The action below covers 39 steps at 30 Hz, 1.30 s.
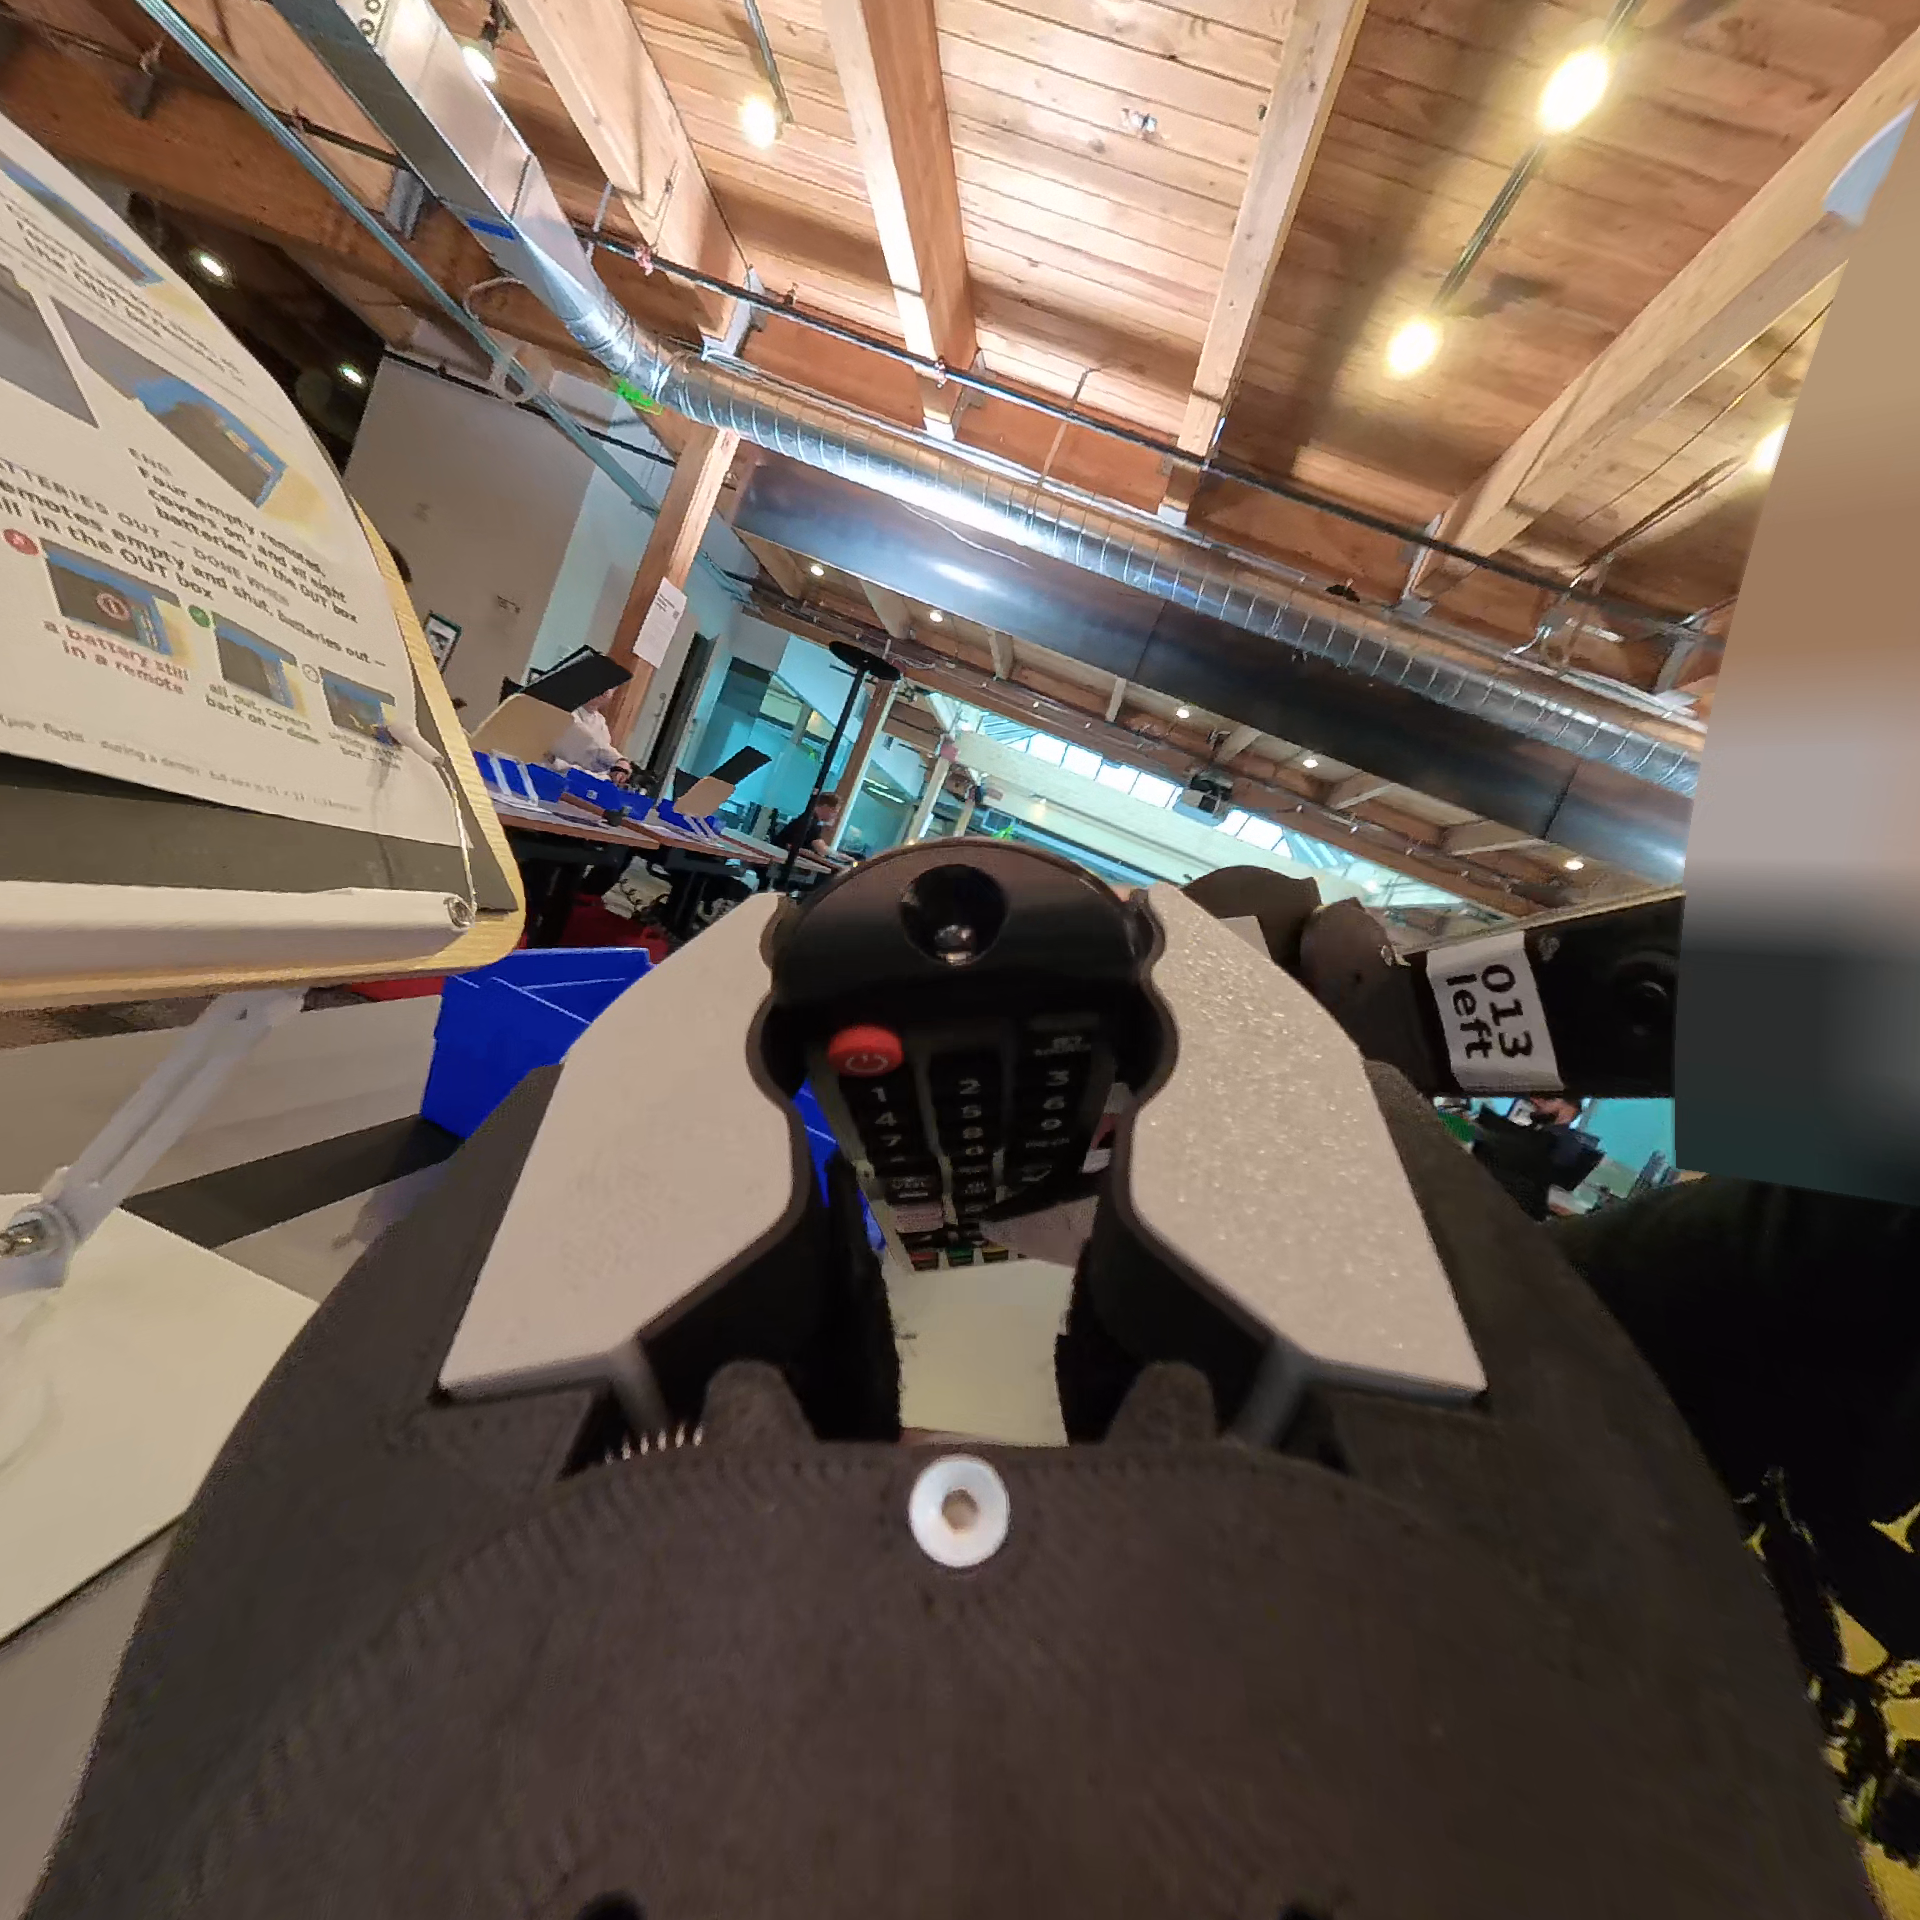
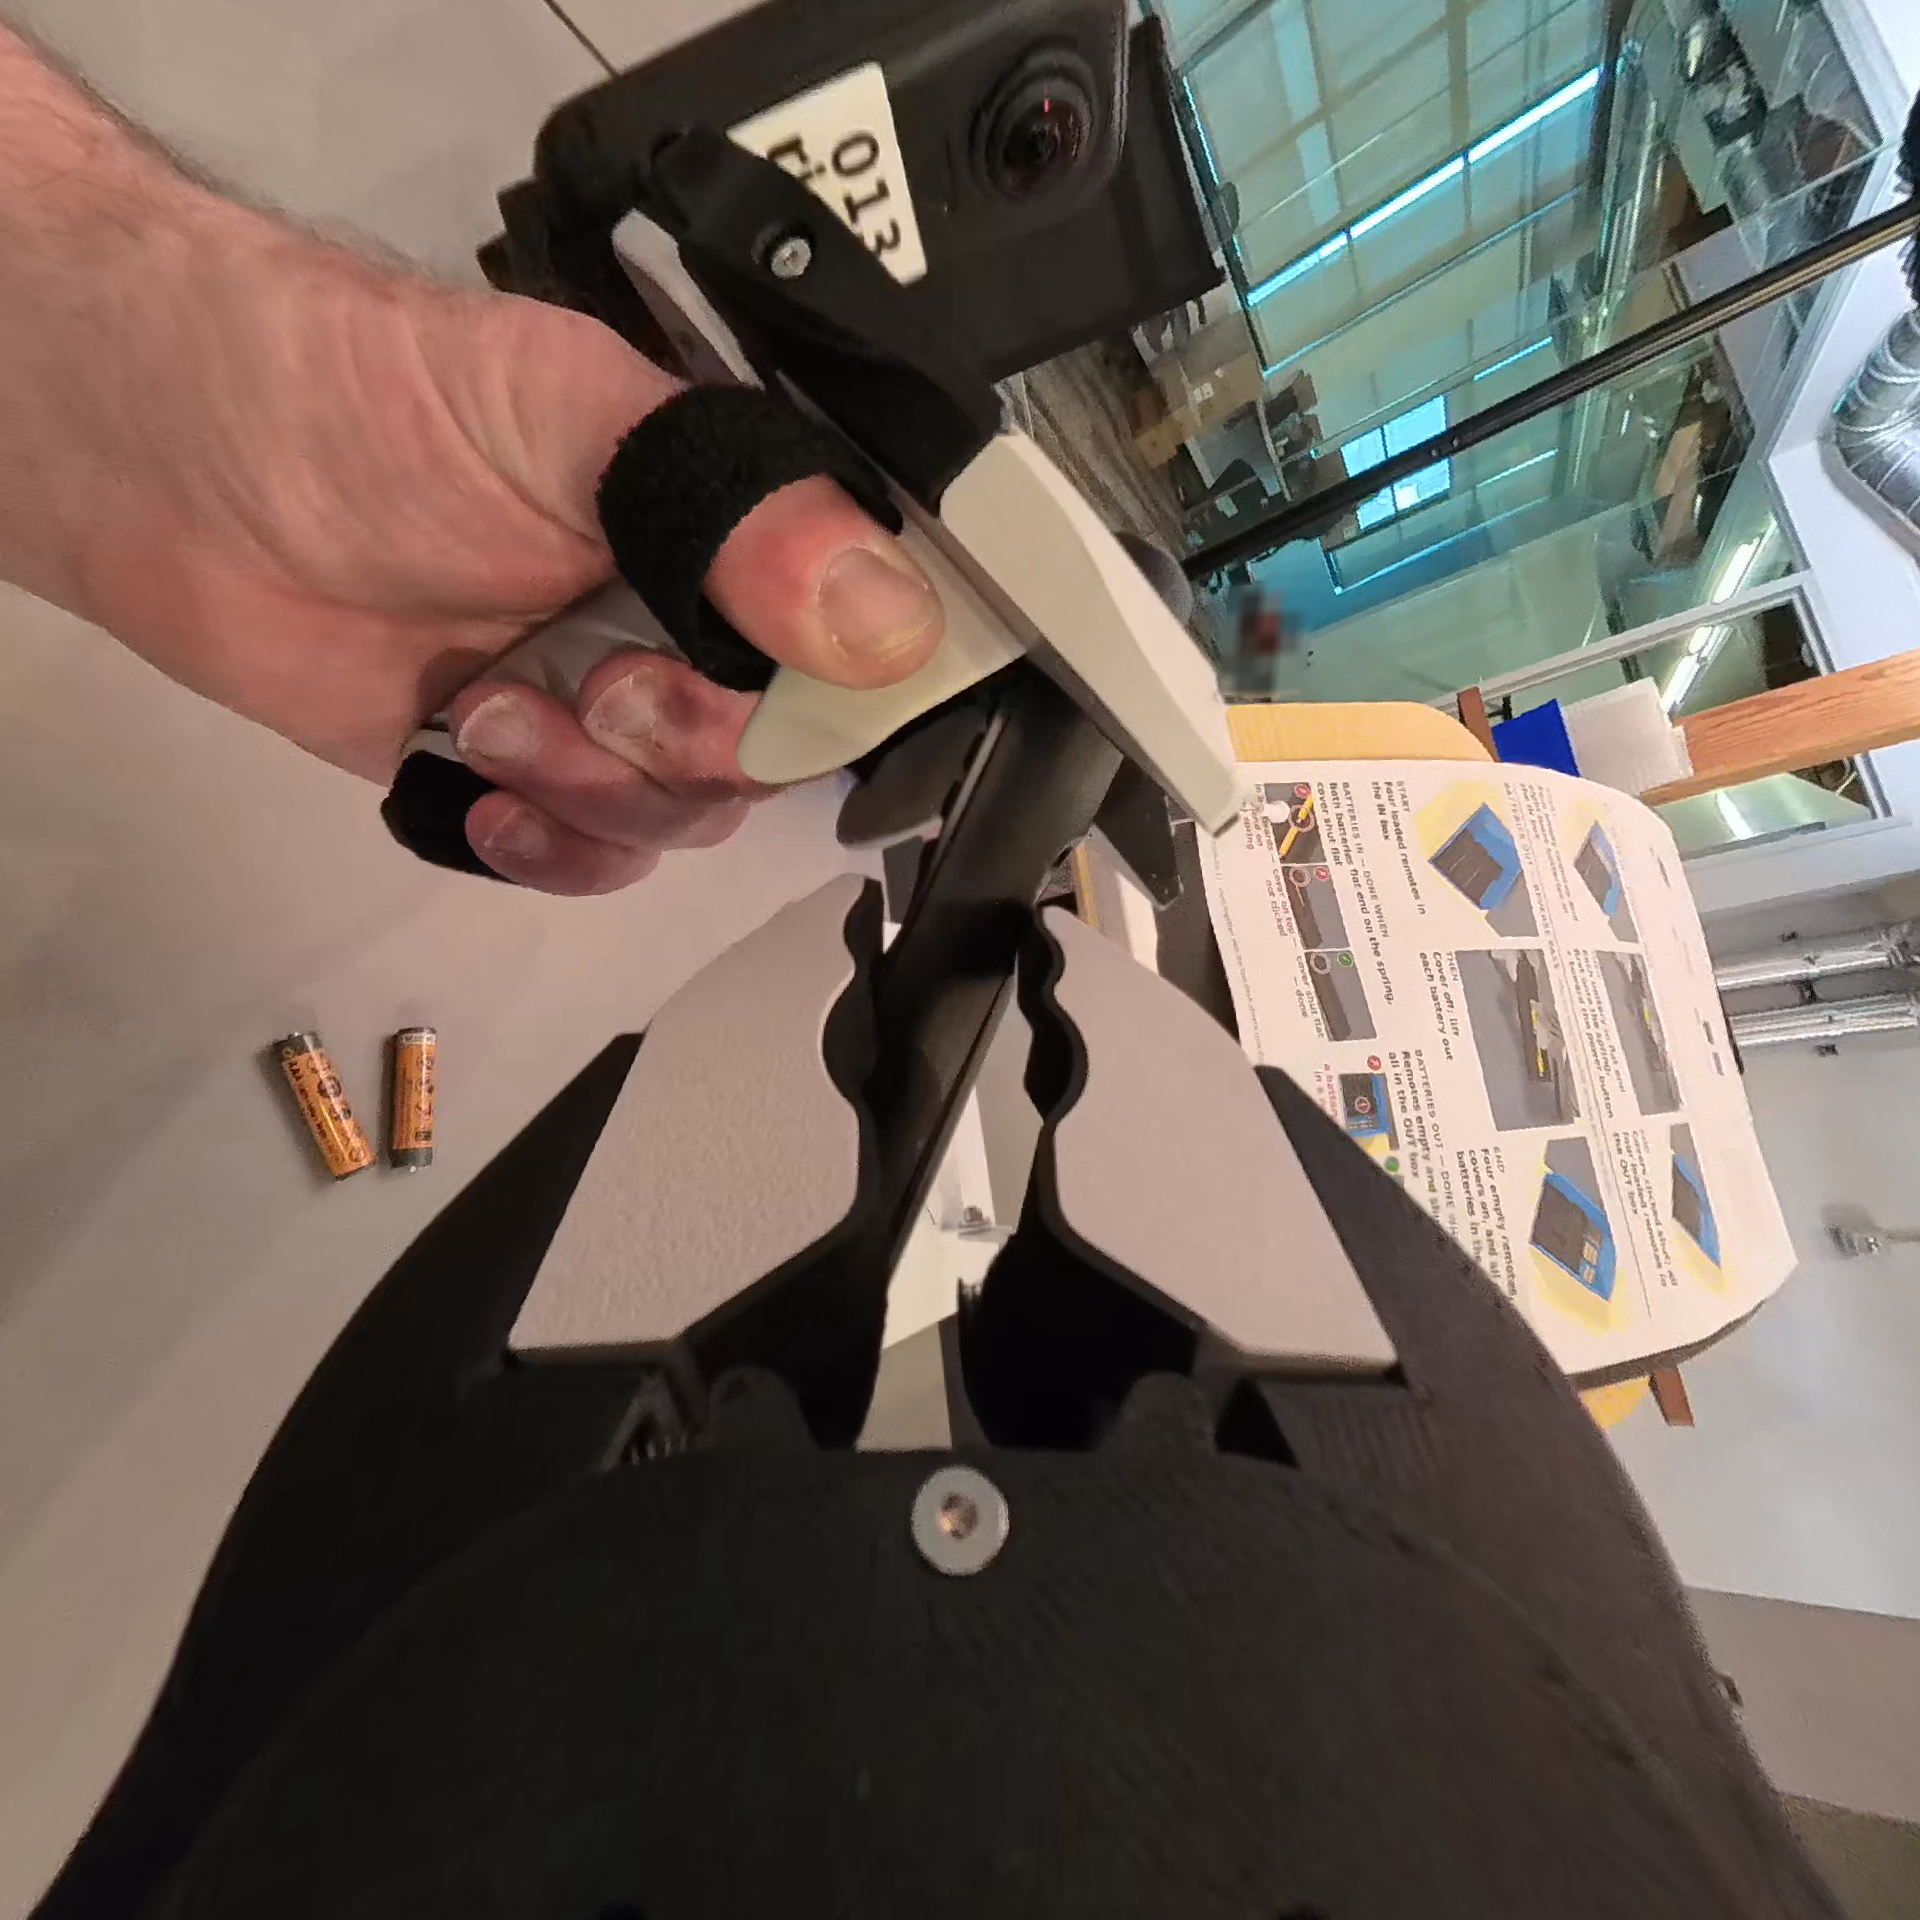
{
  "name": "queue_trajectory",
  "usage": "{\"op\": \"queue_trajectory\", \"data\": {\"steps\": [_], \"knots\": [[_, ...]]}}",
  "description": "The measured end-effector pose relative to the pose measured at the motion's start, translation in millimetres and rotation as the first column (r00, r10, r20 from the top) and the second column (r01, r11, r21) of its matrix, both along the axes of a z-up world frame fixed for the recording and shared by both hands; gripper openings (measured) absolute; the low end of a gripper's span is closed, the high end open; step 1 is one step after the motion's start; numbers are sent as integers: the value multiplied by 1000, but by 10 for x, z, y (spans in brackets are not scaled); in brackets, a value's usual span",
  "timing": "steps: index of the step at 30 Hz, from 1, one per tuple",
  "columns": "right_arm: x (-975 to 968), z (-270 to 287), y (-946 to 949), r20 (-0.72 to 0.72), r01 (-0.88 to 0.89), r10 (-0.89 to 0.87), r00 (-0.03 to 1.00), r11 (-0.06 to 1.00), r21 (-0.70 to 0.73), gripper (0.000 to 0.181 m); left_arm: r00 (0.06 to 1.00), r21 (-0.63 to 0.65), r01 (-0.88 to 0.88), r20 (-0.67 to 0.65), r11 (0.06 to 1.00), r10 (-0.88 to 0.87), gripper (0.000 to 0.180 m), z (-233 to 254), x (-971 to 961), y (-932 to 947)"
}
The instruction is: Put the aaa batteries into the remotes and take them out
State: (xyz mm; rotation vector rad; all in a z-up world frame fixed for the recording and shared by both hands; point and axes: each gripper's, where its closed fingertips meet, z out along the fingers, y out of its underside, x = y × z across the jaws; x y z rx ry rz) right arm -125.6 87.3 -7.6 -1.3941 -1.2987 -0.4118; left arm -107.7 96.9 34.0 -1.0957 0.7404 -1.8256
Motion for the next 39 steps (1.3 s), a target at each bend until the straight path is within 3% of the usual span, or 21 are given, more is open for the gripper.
{"op": "queue_trajectory", "data": {"steps": [12,20,39], "knots": [[-8,37,7,-14,40,-40,999,999,14,27,999,4,-10,42,1000,10,62,63,-17,5],[-54,33,9,-9,28,-28,1000,999,-24,30,993,-58,10,115,998,-3,61,81,-68,51],[-98,92,-92,-169,-72,55,984,993,-97,29,982,-106,37,187,994,-16,62,172,-177,103]]}}
